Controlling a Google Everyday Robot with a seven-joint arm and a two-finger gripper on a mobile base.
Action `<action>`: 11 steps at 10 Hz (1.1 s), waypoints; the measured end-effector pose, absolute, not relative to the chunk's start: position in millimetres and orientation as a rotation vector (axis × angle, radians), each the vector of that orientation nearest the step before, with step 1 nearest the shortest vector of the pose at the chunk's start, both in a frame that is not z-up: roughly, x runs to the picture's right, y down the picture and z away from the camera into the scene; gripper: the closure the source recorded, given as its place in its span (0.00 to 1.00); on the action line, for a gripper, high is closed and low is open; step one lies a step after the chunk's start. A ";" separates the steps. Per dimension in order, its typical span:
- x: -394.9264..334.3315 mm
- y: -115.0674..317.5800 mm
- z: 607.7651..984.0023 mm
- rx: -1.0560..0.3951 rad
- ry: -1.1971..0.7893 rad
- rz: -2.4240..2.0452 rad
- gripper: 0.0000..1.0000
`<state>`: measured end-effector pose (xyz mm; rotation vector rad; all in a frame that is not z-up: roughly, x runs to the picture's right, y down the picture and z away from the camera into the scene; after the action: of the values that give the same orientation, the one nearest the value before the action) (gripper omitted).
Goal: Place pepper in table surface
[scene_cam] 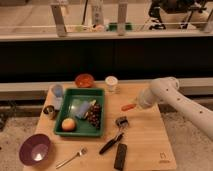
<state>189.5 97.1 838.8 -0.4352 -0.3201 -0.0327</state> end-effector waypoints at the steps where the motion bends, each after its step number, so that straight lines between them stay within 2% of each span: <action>1: 190.0 95.3 840.4 -0.433 -0.316 -0.030 1.00; 3: 192.2 88.6 844.2 -0.436 -0.310 -0.021 1.00; 6: 195.0 82.8 876.1 -0.458 -0.283 0.005 1.00; 11: 209.9 80.0 883.7 -0.468 -0.259 0.069 1.00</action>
<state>209.9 80.0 883.7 -0.4681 -0.2590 0.0687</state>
